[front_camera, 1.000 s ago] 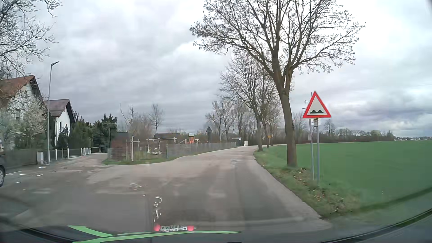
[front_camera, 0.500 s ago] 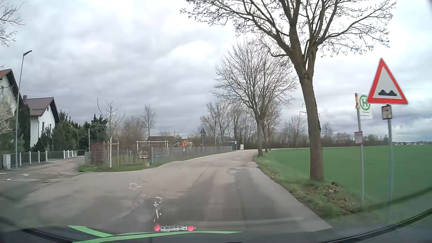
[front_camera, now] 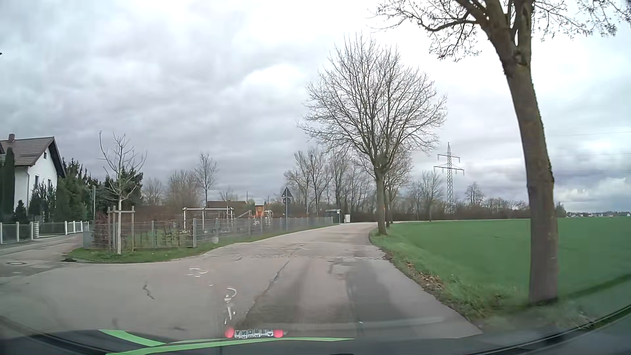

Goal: Follow the waypoints while adhering to traffic rules and regulations

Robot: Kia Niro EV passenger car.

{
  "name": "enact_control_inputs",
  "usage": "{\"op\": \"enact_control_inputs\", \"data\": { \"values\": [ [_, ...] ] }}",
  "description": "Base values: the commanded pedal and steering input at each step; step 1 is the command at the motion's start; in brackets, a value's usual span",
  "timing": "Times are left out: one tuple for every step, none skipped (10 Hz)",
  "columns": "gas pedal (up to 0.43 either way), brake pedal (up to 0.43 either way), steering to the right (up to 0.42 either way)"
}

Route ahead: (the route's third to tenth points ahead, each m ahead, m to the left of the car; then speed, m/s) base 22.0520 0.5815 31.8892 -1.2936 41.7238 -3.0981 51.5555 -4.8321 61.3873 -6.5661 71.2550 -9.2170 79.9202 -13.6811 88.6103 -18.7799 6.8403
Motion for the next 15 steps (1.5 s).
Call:
{"op": "enact_control_inputs", "data": {
  "values": [
    [0.0,0.0,0.022],
    [0.0,0.0,0.022],
    [0.0,0.0,0.022],
    [0.0,0.0,0.022],
    [0.0,0.0,0.021],
    [0.0,0.0,0.021],
    [0.0,0.0,0.021],
    [0.0,0.0,0.021],
    [0.0,0.0,0.021],
    [0.0,0.0,0.021],
    [0.0,0.0,0.02],
    [0.0,0.0,0.02],
    [0.0,0.0,0.02],
    [0.0,0.0,0.02],
    [0.028,0.0,0.02]
  ]
}}
